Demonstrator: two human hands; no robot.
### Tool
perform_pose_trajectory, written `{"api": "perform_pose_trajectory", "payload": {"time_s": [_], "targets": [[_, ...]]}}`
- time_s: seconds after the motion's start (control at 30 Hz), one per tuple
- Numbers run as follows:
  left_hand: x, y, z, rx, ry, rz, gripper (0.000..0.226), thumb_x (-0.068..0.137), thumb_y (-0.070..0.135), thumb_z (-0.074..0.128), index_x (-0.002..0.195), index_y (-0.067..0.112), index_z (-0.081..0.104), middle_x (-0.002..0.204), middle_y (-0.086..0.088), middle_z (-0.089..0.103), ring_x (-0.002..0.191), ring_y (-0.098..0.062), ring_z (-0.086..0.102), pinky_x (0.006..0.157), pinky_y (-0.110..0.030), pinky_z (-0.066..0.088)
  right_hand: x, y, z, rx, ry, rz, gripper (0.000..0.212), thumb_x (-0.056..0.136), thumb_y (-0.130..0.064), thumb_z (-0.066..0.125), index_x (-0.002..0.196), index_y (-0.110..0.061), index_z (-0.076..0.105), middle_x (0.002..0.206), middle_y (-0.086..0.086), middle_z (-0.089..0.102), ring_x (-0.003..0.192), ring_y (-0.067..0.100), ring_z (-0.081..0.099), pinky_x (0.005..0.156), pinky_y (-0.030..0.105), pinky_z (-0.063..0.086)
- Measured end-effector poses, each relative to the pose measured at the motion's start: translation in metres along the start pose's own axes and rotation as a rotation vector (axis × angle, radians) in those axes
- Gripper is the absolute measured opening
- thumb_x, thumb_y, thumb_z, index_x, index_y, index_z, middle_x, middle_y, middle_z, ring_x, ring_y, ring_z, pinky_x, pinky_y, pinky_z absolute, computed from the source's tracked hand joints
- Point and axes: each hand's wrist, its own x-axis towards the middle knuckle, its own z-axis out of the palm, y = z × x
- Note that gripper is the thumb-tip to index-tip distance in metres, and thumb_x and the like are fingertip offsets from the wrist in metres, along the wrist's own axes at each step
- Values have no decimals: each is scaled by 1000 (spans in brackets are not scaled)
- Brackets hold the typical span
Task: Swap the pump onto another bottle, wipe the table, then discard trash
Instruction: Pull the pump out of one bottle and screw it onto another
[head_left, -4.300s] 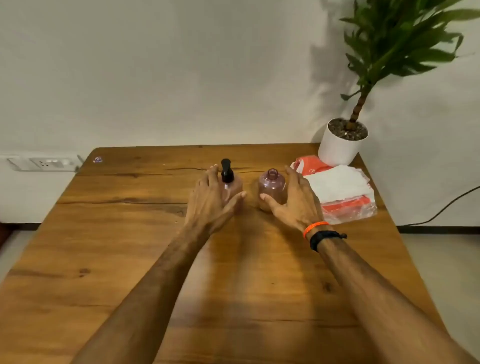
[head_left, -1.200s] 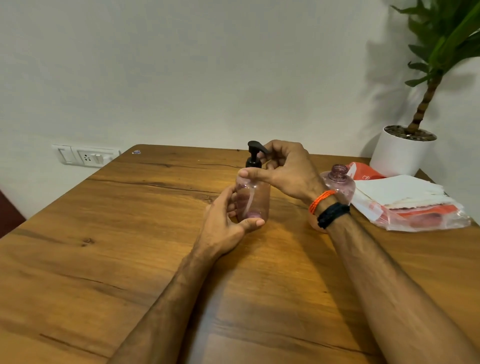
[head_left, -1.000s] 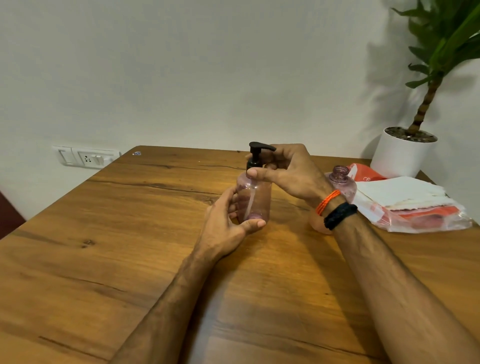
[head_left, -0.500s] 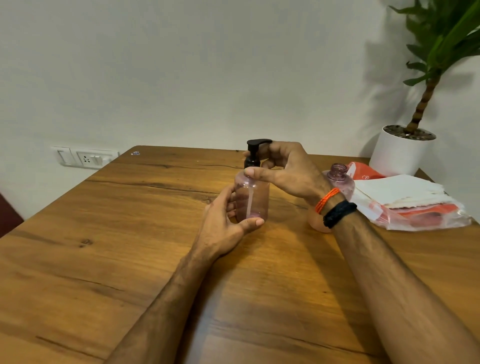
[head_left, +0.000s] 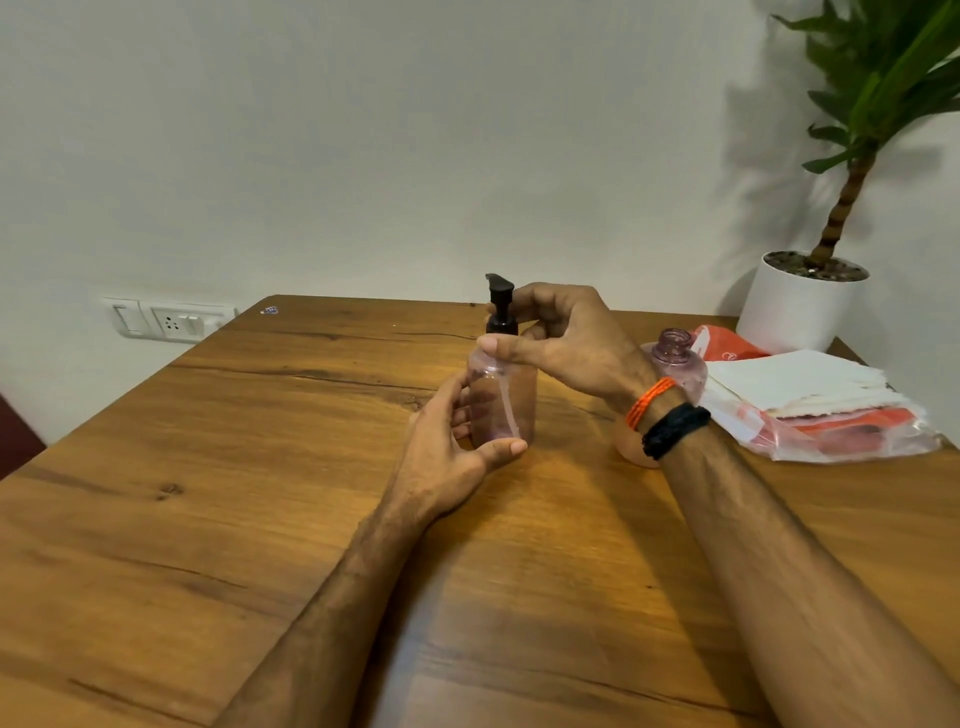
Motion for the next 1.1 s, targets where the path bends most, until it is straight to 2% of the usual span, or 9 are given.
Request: {"api": "perform_pose_trajectory", "payload": {"time_s": [0.07,0.17,0.37,0.53,0.63,0.77,0.93,1.03,1.1], "targets": [[0,0,1,16,6,-2,85,67,32,86,140,26,43,131,5,60,116,-6,59,97,-29,53,0,0,4,-67,69,2,44,64,-46,84,99,-24,69,100,-5,72,73,6,60,80,34,59],[-1,1,1,21,4,-3,86,67,33,86,140,26,43,132,5,59,117,-6,58,97,-30,53,0,0,7,-93,150,-23,36,63,-46,85,88,-30,66,91,-10,71,67,-3,58,68,20,52],[-2,2,2,-4,5,-3,84,67,27,87,139,23,44,129,3,61,116,-8,60,99,-34,53,-1,1,4,-22,51,-27,30,79,-24,79,106,-16,71,103,-3,74,92,15,69,89,43,56],[-2,5,2,-3,-13,3,85,69,26,85,142,21,41,133,0,59,119,-12,58,101,-37,51,-2,1,11,-87,202,-22,45,62,-48,85,96,-25,66,90,-14,67,71,-3,56,67,18,50],[-2,6,2,1,-5,7,84,69,26,85,140,21,43,132,2,60,117,-10,59,100,-33,52,-2,0,10,-52,212,-16,36,65,-40,86,92,-28,66,88,-13,68,79,3,64,74,24,57],[-2,5,2,0,0,-6,83,68,26,86,139,21,44,130,1,61,114,-9,61,98,-29,52,-1,0,4,-4,102,-21,39,75,-23,81,111,-18,67,103,-3,73,88,26,69,83,38,59],[-2,4,2,7,-8,4,85,69,27,85,141,21,41,132,0,60,117,-10,59,99,-30,51,-2,1,13,-83,203,-25,50,63,-47,85,102,-25,66,92,-16,64,68,-3,53,65,16,48],[-2,4,2,10,-5,5,84,70,27,85,142,22,42,132,1,59,117,-9,59,99,-29,51,-2,1,13,-49,233,-20,42,65,-39,87,98,-27,65,88,-13,66,67,-3,55,68,21,54],[-2,4,2,11,-2,7,82,69,27,85,140,24,43,130,4,60,115,-5,59,95,-22,51,0,0,9,-24,181,-20,42,70,-29,85,106,-21,66,95,-7,70,67,4,56,74,30,58]]}}
